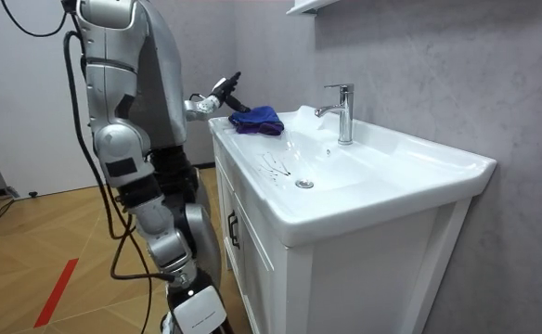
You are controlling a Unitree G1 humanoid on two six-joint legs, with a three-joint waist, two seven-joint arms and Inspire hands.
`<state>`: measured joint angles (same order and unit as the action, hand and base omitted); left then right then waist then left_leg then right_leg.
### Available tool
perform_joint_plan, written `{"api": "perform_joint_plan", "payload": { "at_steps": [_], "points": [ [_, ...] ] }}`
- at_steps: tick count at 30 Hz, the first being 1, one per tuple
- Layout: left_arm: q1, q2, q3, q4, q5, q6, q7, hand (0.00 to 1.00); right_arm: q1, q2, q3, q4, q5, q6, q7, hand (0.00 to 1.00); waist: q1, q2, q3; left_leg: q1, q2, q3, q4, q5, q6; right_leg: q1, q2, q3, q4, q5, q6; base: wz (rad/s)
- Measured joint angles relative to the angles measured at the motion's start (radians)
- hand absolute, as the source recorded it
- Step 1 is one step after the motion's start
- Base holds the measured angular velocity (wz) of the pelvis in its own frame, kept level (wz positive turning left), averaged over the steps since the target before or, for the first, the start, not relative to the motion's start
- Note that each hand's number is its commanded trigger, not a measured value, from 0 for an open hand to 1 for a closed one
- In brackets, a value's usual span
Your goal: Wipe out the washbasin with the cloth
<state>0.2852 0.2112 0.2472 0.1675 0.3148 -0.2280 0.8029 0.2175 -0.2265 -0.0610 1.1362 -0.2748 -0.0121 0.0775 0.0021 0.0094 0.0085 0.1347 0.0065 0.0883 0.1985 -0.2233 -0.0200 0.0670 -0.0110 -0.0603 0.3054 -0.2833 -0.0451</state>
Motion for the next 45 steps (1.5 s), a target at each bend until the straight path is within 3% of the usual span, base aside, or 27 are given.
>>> {"api": "perform_joint_plan", "payload": {
  "at_steps": [13,22,27,35,45],
  "points": [
    [-0.027,0.0,-0.018,0.006,0.0,0.0,-0.035,0.0,-0.002,0.029,0.0,0.025,-0.001,0.015,-0.002,0.0,-0.021,-0.019,-0.0055,-0.001,0.003,0.018,0.001,0.0,0.0,0.001,0.004,0.007,-0.015,0.006,-0.001,-0.03],
    [-0.027,-0.002,-0.018,0.018,-0.01,0.007,-0.109,0.0,-0.018,0.031,0.0,0.025,-0.007,0.028,-0.01,0.0,-0.02,-0.017,-0.0054,0.01,0.006,0.024,-0.002,0.0,0.0,0.005,0.012,0.027,-0.015,0.012,0.001,-0.03],
    [-0.027,-0.008,-0.02,0.12,-0.019,0.013,-0.136,0.0,-0.024,0.035,0.0,0.028,-0.007,0.028,-0.01,0.0,-0.023,-0.013,-0.0039,0.013,0.012,0.049,-0.002,0.0,0.0,0.003,0.015,0.031,-0.015,0.015,-0.001,-0.07],
    [-0.027,-0.029,-0.021,0.15,-0.033,0.018,-0.156,0.0,-0.018,0.034,-0.002,0.028,-0.005,0.036,-0.009,0.0,-0.024,-0.014,-0.007,0.014,0.014,0.051,-0.004,0.0,0.0,0.003,0.018,0.031,-0.014,0.017,-0.003,0.0],
    [-0.027,-0.031,-0.053,0.165,-0.049,0.018,-0.162,0.0,-0.016,0.035,0.003,0.033,-0.002,0.036,-0.008,0.0,-0.026,-0.01,-0.0094,0.018,0.015,0.052,-0.007,0.0,0.0,0.005,0.017,0.032,-0.015,0.02,-0.003,0.0]
  ]
}}
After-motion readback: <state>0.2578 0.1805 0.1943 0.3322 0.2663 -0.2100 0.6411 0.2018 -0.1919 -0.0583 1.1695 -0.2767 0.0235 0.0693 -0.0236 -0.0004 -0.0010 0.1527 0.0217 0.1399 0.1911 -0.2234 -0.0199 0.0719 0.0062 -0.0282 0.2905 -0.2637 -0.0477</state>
